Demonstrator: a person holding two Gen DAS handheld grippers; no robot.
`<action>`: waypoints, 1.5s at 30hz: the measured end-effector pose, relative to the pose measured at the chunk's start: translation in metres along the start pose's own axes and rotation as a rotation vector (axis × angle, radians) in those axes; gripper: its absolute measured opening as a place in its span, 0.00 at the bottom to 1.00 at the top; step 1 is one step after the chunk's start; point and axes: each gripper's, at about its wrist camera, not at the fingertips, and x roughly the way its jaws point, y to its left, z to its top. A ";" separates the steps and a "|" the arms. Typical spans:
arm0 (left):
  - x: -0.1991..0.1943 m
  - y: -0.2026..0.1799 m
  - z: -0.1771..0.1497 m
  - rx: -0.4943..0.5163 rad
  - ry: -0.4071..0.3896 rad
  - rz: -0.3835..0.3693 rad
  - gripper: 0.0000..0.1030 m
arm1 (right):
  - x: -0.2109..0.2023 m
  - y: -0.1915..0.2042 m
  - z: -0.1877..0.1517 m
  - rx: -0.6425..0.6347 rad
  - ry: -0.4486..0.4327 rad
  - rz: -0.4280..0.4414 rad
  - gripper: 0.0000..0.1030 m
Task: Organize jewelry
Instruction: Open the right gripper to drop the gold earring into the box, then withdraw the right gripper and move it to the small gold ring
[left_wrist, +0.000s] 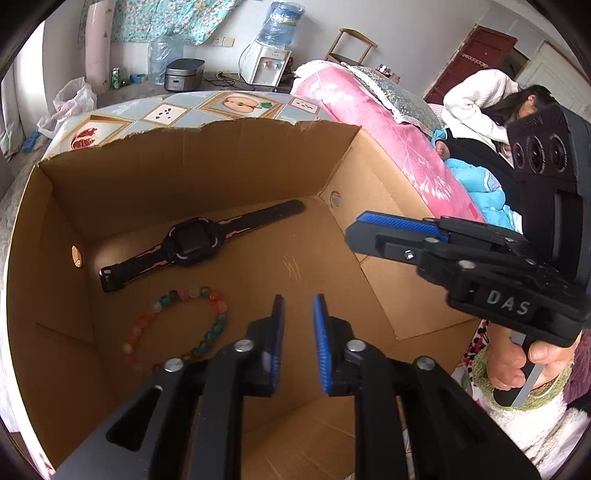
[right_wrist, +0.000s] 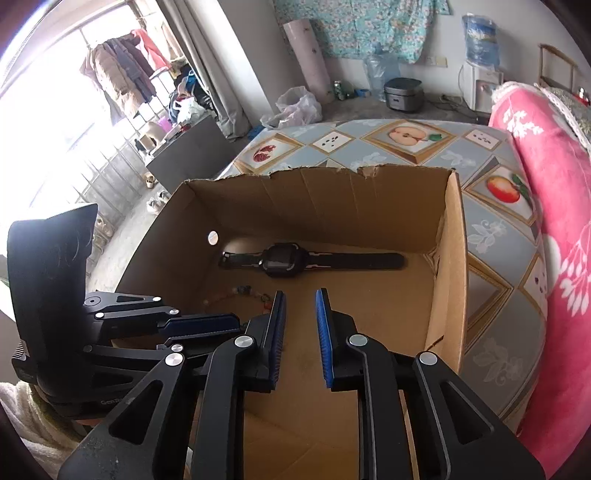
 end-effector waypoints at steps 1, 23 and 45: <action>0.001 0.001 -0.001 -0.007 0.002 -0.002 0.26 | -0.003 0.000 -0.001 0.003 -0.010 0.004 0.18; -0.143 0.012 -0.094 0.099 -0.355 0.002 0.37 | -0.110 0.028 -0.071 -0.006 -0.294 0.048 0.40; -0.035 -0.030 -0.194 0.301 -0.135 0.121 0.41 | 0.024 0.056 -0.166 0.113 0.078 -0.024 0.22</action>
